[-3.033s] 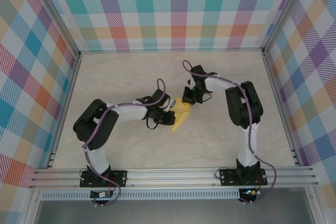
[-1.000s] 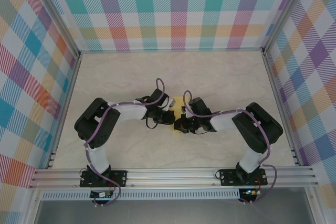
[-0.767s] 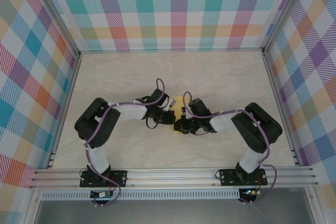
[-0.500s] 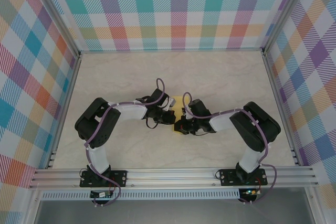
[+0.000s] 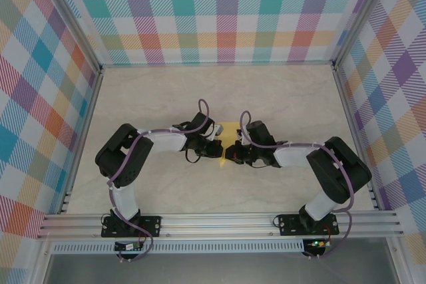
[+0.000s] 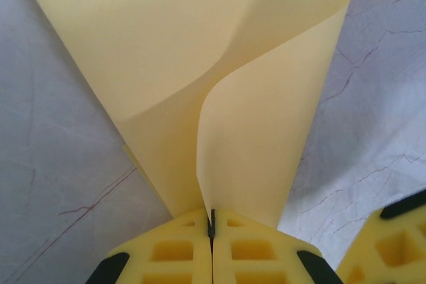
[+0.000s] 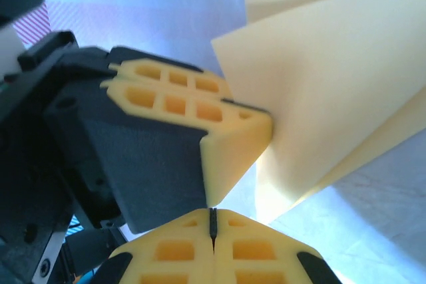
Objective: Fold a paper plane with a square sheet of paper (pick it up from the middle)
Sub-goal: Third fold the triangle at the center of the table.
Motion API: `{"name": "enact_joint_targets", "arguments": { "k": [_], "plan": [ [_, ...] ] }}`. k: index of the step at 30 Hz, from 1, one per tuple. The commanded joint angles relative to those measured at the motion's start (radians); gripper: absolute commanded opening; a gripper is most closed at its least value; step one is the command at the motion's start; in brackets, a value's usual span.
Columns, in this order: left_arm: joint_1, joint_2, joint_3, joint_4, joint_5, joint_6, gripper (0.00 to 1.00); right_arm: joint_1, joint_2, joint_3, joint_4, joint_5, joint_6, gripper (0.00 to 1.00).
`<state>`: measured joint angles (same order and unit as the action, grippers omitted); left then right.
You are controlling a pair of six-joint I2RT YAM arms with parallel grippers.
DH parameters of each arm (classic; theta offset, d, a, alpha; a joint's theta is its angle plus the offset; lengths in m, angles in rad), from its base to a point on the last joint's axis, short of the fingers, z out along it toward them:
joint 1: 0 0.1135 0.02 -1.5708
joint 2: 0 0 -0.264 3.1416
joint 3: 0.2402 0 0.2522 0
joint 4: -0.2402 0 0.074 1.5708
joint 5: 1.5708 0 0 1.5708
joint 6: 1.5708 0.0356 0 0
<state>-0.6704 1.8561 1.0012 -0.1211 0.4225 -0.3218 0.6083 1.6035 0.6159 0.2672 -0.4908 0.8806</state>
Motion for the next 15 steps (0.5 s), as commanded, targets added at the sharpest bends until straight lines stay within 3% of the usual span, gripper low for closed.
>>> {"name": "enact_joint_targets", "arguments": {
  "k": [1, 15],
  "plan": [
    [0.002, 0.052, -0.006, -0.046, -0.019, 0.015, 0.05, -0.020, 0.049, 0.018, 0.028, -0.032, -0.016, 0.00],
    [0.002, 0.057, 0.007, -0.055, -0.020, 0.019, 0.05, -0.038, 0.144, 0.056, 0.034, -0.029, -0.037, 0.00]
  ]
}}
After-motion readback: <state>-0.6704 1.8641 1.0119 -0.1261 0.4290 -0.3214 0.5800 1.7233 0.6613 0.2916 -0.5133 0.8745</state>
